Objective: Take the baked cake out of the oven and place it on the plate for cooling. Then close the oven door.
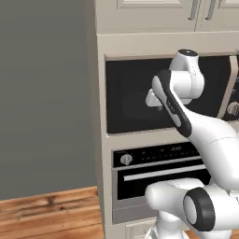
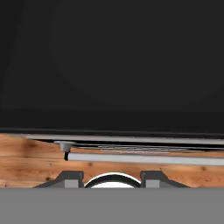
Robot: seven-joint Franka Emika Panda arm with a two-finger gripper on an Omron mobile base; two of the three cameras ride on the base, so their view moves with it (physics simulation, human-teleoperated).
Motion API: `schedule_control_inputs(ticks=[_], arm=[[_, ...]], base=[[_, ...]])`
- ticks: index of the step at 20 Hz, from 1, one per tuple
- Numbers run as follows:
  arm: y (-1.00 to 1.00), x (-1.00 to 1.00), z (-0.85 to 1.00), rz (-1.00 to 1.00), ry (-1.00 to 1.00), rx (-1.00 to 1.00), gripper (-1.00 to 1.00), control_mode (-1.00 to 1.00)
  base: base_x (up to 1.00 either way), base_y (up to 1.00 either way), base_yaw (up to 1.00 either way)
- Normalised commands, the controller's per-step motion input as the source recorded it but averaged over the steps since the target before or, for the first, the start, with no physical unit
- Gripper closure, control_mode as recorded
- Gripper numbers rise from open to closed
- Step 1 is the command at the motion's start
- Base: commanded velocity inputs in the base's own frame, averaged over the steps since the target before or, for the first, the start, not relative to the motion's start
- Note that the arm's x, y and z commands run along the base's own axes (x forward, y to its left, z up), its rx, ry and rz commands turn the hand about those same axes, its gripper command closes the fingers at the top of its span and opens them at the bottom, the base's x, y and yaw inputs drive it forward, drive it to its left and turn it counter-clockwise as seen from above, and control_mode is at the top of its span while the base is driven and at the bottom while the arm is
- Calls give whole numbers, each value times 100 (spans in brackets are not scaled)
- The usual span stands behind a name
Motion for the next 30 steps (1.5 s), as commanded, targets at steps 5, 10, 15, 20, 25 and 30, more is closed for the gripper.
schedule_control_inputs(ticks=[5,10,15,20,25,30], arm=[[0,-1,0,0,0,0,-100,100],[0,0,0,0,0,0,-100,100],[0,0,0,0,0,0,-100,100],[0,0,0,0,0,0,-100,100],[0,0,0,0,0,0,-100,100],[0,0,0,0,0,0,-100,100]], base=[[-37,0,0],[-74,-3,0],[-61,0,0],[-23,0,0],[2,1,0],[19,10,0]])
